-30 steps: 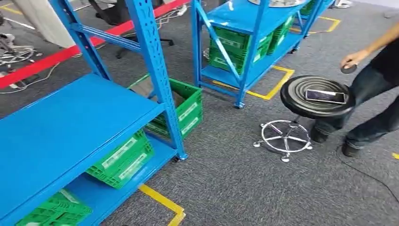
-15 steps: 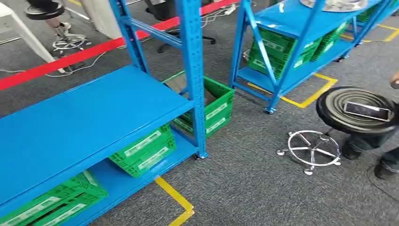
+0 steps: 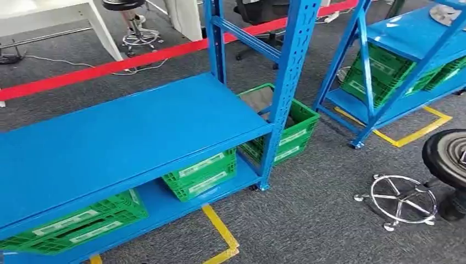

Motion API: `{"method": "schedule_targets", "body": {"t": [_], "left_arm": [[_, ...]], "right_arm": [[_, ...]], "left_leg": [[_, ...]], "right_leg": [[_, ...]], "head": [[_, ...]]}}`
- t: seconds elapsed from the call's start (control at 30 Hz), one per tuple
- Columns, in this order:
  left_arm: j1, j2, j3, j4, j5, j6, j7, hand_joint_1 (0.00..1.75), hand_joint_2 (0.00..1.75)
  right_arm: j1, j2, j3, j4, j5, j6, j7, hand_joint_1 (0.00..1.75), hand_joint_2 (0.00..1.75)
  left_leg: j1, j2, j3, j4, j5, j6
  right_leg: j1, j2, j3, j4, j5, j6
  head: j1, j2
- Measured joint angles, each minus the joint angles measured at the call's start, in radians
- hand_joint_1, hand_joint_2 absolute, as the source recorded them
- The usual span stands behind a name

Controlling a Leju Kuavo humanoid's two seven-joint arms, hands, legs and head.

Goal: Take the parts from the cabinet and place them on the table.

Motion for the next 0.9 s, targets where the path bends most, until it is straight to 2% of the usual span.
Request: {"method": "schedule_targets", "body": {"t": [0.07, 0.1, 0.13, 0.17, 0.2, 0.27, 0.3, 0.33, 0.37, 0.4, 0.43, 0.47, 0.5, 0.53, 0.6, 0.63, 0.67, 0.7, 0.73, 0.77, 0.8, 0.83, 0.87, 0.9], "left_arm": [[0.004, 0.0, 0.005, 0.0, 0.005, -0.003, 0.0, 0.0, 0.0], [0.005, 0.0, 0.008, 0.0, 0.008, -0.005, 0.001, 0.0, 0.0], [0.005, 0.001, 0.012, 0.0, 0.009, -0.007, 0.002, 0.0, 0.0], [0.005, 0.0, 0.013, 0.0, 0.009, -0.01, 0.002, 0.0, 0.0], [0.002, 0.0, 0.013, 0.0, 0.01, -0.011, 0.002, 0.0, 0.0], [-0.001, 0.0, 0.015, 0.0, 0.013, -0.013, 0.006, 0.0, 0.0], [-0.002, -0.001, 0.018, 0.0, 0.019, -0.014, 0.017, 0.0, 0.0], [0.0, -0.002, 0.022, 0.0, 0.021, -0.013, 0.024, 0.0, 0.0], [0.001, -0.003, 0.025, 0.0, 0.023, -0.012, 0.029, 0.0, 0.0], [0.001, -0.004, 0.028, 0.0, 0.023, -0.011, 0.032, 0.0, 0.0], [0.0, -0.006, 0.029, 0.0, 0.023, -0.011, 0.032, 0.0, 0.0], [-0.002, -0.006, 0.029, 0.0, 0.023, -0.01, 0.033, 0.0, 0.0], [-0.006, -0.008, 0.03, 0.0, 0.023, -0.01, 0.033, 0.0, 0.0], [-0.009, -0.008, 0.03, 0.0, 0.023, -0.01, 0.034, 0.0, 0.0], [-0.004, -0.009, 0.033, 0.0, 0.024, -0.009, 0.034, 0.0, 0.0], [-0.004, -0.01, 0.035, 0.0, 0.024, -0.01, 0.034, 0.0, 0.0], [-0.001, -0.014, 0.036, -0.001, 0.025, -0.013, 0.036, 0.0, 0.0], [-0.004, -0.017, 0.037, -0.002, 0.025, -0.015, 0.039, 0.0, 0.0], [-0.007, -0.018, 0.037, -0.005, 0.027, -0.017, 0.043, 0.0, 0.0], [-0.008, -0.02, 0.038, -0.008, 0.029, -0.021, 0.048, 0.0, 0.0], [-0.008, -0.024, 0.04, -0.011, 0.032, -0.024, 0.051, 0.0, 0.0], [-0.007, -0.025, 0.045, -0.015, 0.034, -0.029, 0.054, 0.0, 0.0], [-0.007, -0.026, 0.048, -0.018, 0.037, -0.032, 0.055, 0.0, 0.0], [-0.006, -0.028, 0.051, -0.021, 0.039, -0.036, 0.055, 0.0, 0.0]], "right_arm": [[-0.001, 0.0, 0.0, 0.003, 0.002, -0.002, 0.0, 0.0, 0.0], [-0.001, 0.0, 0.0, 0.003, 0.001, -0.003, 0.0, 0.0, 0.0], [-0.002, -0.001, 0.0, 0.005, 0.002, -0.003, 0.0, 0.0, 0.0], [-0.003, -0.002, 0.0, 0.006, 0.003, -0.005, -0.001, 0.0, 0.0], [-0.002, -0.002, 0.0, 0.008, 0.003, -0.005, -0.001, 0.0, 0.0], [0.002, -0.002, 0.0, 0.011, 0.003, -0.005, 0.0, 0.0, 0.0], [0.001, -0.002, 0.0, 0.011, 0.003, -0.005, 0.002, 0.0, 0.0], [0.0, -0.002, 0.0, 0.012, 0.003, -0.005, 0.002, 0.0, 0.0], [-0.002, -0.002, 0.0, 0.012, 0.003, -0.006, 0.003, 0.0, 0.0], [-0.005, -0.002, 0.0, 0.012, 0.003, -0.006, 0.004, 0.0, 0.0], [-0.006, -0.002, 0.0, 0.013, 0.003, -0.006, 0.004, 0.0, 0.0], [-0.006, -0.002, 0.0, 0.015, 0.003, -0.006, 0.004, 0.0, 0.0], [-0.006, -0.002, 0.0, 0.017, 0.003, -0.006, 0.004, 0.0, 0.0], [-0.006, -0.002, 0.0, 0.017, 0.003, -0.006, 0.004, 0.0, 0.0], [-0.012, -0.002, 0.0, 0.018, 0.003, -0.006, 0.004, 0.0, 0.0], [-0.015, -0.002, 0.0, 0.019, 0.003, -0.007, 0.002, 0.0, 0.0], [-0.017, -0.005, 0.0, 0.019, 0.003, -0.008, 0.001, 0.0, 0.0], [-0.017, -0.005, 0.0, 0.02, 0.003, -0.01, 0.001, 0.0, 0.0], [-0.015, -0.006, 0.0, 0.02, 0.001, -0.013, 0.001, 0.0, 0.0], [-0.012, -0.005, 0.0, 0.021, -0.005, -0.021, 0.0, 0.0, 0.0], [-0.011, -0.003, 0.0, 0.023, -0.008, -0.034, 0.0, 0.0, 0.0], [-0.011, -0.001, 0.0, 0.023, -0.009, -0.046, 0.0, 0.0, 0.0], [-0.011, 0.0, 0.0, 0.024, -0.009, -0.055, 0.001, 0.0, 0.0], [-0.011, 0.002, 0.0, 0.024, -0.01, -0.061, 0.002, 0.0, 0.0]], "left_leg": [[0.006, -0.024, -0.007, -0.006, 0.008, -0.013], [0.007, -0.035, -0.007, -0.007, 0.008, -0.019], [0.005, -0.01, -0.009, 0.0, 0.001, -0.023], [0.0, 0.05, -0.022, 0.031, -0.018, -0.029], [0.001, 0.08, -0.054, 0.096, -0.053, -0.032], [0.003, 0.1, -0.131, 0.251, -0.116, -0.035], [0.003, 0.102, -0.152, 0.293, -0.123, -0.035], [0.003, 0.103, -0.15, 0.29, -0.107, -0.033], [0.003, 0.105, -0.129, 0.247, -0.072, -0.028], [0.0, 0.113, -0.091, 0.169, -0.025, -0.02], [-0.006, 0.135, -0.045, 0.08, 0.018, -0.006], [-0.019, 0.189, -0.017, 0.03, 0.015, 0.009], [-0.025, 0.196, -0.01, 0.009, 0.007, 0.014], [-0.025, 0.188, -0.012, 0.012, 0.005, 0.015], [-0.027, 0.16, -0.017, 0.006, 0.007, 0.02], [-0.014, 0.149, -0.003, -0.016, 0.018, 0.025], [-0.013, 0.14, 0.003, -0.026, 0.022, 0.025], [-0.01, 0.13, 0.003, -0.028, 0.025, 0.031], [-0.009, 0.117, 0.001, -0.027, 0.025, 0.031], [-0.008, 0.103, 0.001, -0.027, 0.024, 0.031], [-0.008, 0.088, 0.001, -0.027, 0.024, 0.031], [-0.007, 0.073, 0.003, -0.027, 0.023, 0.03], [-0.006, 0.059, 0.006, -0.026, 0.021, 0.027], [-0.003, 0.045, 0.009, -0.025, 0.018, 0.023]], "right_leg": [[0.008, -0.022, -0.001, 0.008, -0.001, -0.009], [0.006, -0.035, 0.001, 0.004, 0.0, -0.017], [0.003, -0.051, 0.006, -0.002, 0.004, -0.025], [0.005, -0.064, 0.01, -0.003, 0.002, -0.031], [0.008, -0.082, 0.013, -0.003, -0.001, -0.038], [0.014, -0.122, 0.017, -0.003, -0.008, -0.047], [0.016, -0.137, 0.019, -0.003, -0.011, -0.049], [0.017, -0.151, 0.023, -0.003, -0.014, -0.049], [0.02, -0.163, 0.027, -0.003, -0.017, -0.048], [0.023, -0.175, 0.034, -0.003, -0.022, -0.047], [0.025, -0.187, 0.042, -0.004, -0.027, -0.046], [0.025, -0.198, 0.035, -0.005, -0.031, -0.044], [0.032, -0.21, 0.046, -0.003, -0.038, -0.036], [0.031, -0.223, 0.041, -0.005, -0.038, -0.033], [0.03, -0.248, 0.059, -0.014, -0.037, -0.026], [0.032, -0.249, 0.059, -0.017, -0.046, -0.021], [0.027, -0.187, 0.053, 0.002, -0.059, -0.015], [0.025, -0.144, 0.027, 0.053, -0.085, -0.013], [0.024, -0.124, -0.012, 0.128, -0.117, -0.01], [0.022, -0.116, -0.057, 0.209, -0.145, -0.007], [0.021, -0.113, -0.095, 0.266, -0.156, -0.004], [0.02, -0.113, -0.112, 0.275, -0.138, -0.001], [0.018, -0.113, -0.106, 0.241, -0.099, 0.0], [0.016, -0.11, -0.082, 0.175, -0.049, 0.003]], "head": [[0.0, 0.0], [0.002, 0.0], [0.001, 0.0], [-0.008, 0.0], [-0.013, 0.0], [-0.011, 0.0], [-0.012, 0.0], [-0.012, 0.0], [-0.013, 0.0], [-0.012, 0.0], [-0.012, 0.0], [-0.01, 0.0], [-0.014, 0.0], [-0.013, 0.0], [-0.011, 0.0], [-0.011, 0.0], [-0.002, 0.0], [0.0, 0.0], [0.001, 0.0], [0.004, 0.0], [0.002, 0.0], [0.003, 0.0], [0.002, 0.0], [0.003, 0.0]]}}
